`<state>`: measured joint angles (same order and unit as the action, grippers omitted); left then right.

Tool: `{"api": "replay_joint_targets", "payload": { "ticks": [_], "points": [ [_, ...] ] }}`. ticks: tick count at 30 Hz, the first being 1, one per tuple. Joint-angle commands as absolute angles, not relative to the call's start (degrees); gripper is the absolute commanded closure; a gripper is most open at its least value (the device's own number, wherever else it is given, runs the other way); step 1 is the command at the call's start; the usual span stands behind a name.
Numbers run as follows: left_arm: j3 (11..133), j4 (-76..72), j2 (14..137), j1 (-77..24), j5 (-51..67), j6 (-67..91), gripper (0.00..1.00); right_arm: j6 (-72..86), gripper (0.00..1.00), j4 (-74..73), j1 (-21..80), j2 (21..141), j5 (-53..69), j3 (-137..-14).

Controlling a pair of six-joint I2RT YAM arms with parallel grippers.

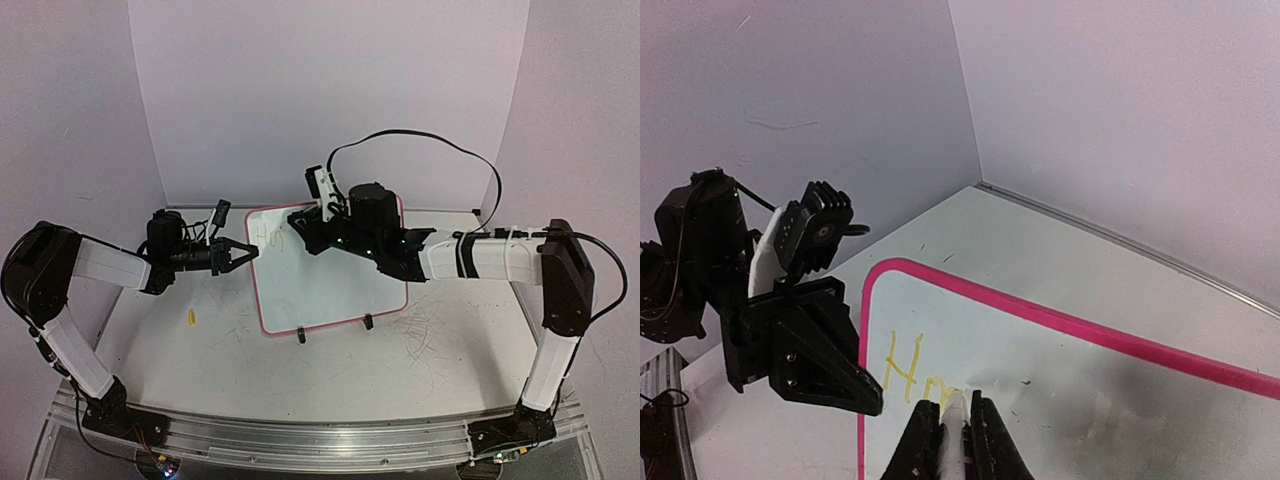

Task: Write a sentence on the whiteboard

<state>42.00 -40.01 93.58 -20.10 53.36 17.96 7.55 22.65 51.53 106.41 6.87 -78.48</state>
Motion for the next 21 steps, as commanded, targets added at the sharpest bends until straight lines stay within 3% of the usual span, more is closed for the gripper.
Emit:
{"api": "replay_joint_targets", "payload": {
  "ticks": [1,21],
  "points": [
    [44.01,-39.89,92.05,-20.21,50.86,14.06,1.00,7.13,1.00,24.07,51.68,107.59,6.18,-81.48],
    [44.00,-39.57,91.81,-20.25,50.79,13.80,1.00,7.16,1.00,23.29,51.75,108.29,5.83,-81.38]
  ]
}}
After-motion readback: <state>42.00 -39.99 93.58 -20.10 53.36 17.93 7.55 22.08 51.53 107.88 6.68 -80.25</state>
